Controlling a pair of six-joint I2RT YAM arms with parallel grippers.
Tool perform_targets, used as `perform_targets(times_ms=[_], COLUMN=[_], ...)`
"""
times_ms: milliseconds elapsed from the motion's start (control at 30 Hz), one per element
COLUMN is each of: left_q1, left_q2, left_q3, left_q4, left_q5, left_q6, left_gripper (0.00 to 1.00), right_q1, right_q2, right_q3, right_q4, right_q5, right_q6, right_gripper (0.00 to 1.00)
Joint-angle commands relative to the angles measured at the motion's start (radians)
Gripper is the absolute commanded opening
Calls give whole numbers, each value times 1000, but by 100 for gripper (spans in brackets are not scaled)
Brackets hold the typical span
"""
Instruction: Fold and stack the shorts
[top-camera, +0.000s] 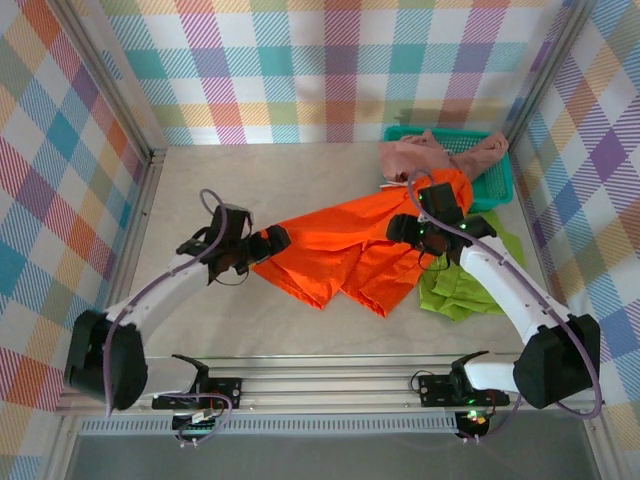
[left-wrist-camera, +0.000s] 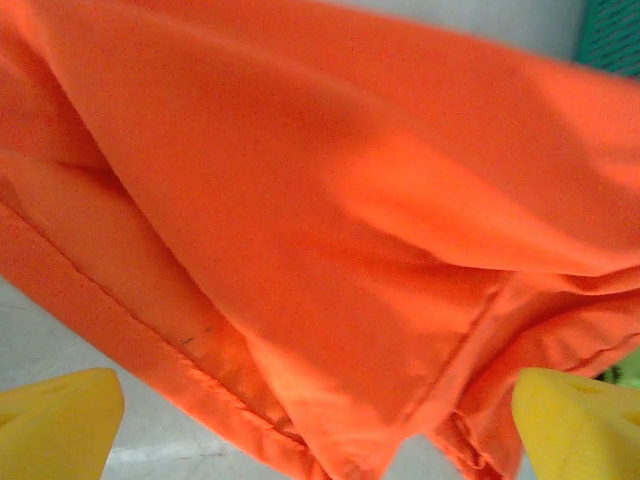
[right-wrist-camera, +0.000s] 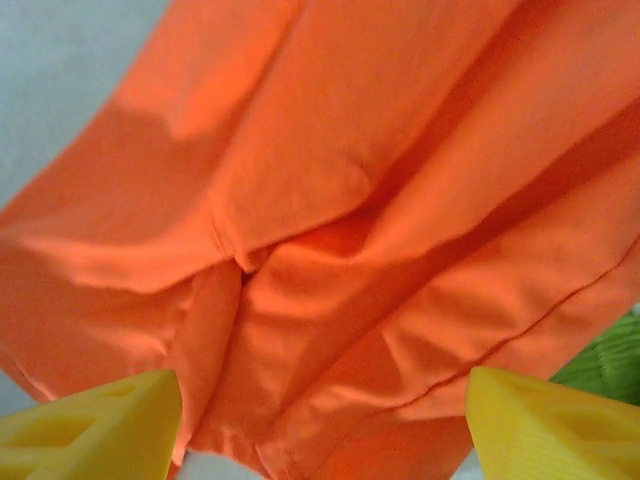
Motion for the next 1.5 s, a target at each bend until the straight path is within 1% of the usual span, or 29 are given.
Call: perform_targets(times_ms=[0,133,233,300,400,533,633,700,767,867,933,967,1000,1033,1100,1133,1200,1233,1367,1467], left_q1=[-2,13,45,61,61,62,62,63,64,65,67,68,71,74,88,99,123,138,196,245], left_q2=[76,156,211,260,318,380,425,450,471,493,507,513,520,523,526,522,505,495,476,474], left_q3=[17,59,71,91,124,172,210,232,250,269,276,279,281,286,301,315,350,375,511,621], left_q4=[26,2,20,19,17,16,3,1,-2,-6,-6,-4,-4,-3,-7,-14,-37,-53,-143,-200], left_q5=[-43,-93,-88,-78,-73,-72,-75,-68,-65,-62,-63,-65,-63,-64,-61,-58,-55,-51,-32,-13], left_q6=[31,46,52,68,84,99,112,122,126,132,134,135,137,138,141,144,152,161,202,220], left_gripper=[98,96,93,91,88,83,79,68,63,54,45,42,36,29,14,8,1,0,0,0], right_q1=[35,143,202,243,277,303,325,336,343,346,347,348,348,350,360,368,385,400,481,567], right_q2=[9,44,79,86,109,164,205,241,277,317,335,342,349,352,350,345,327,315,273,273], right_q3=[-54,-65,-69,-86,-101,-107,-113,-107,-102,-98,-100,-101,-99,-96,-84,-74,-48,-32,68,174], right_q4=[13,-63,-140,-161,-180,-198,-179,-167,-156,-140,-125,-121,-117,-118,-120,-125,-135,-140,-164,-181], right_q5=[-93,-39,9,46,75,89,74,61,49,30,14,7,1,0,-8,-8,-11,-14,-11,-1], right_q6=[55,60,87,96,101,107,109,113,112,113,117,118,120,123,127,131,138,144,180,219], right_gripper=[74,75,75,76,78,77,76,74,72,64,58,51,44,37,19,13,3,0,0,0])
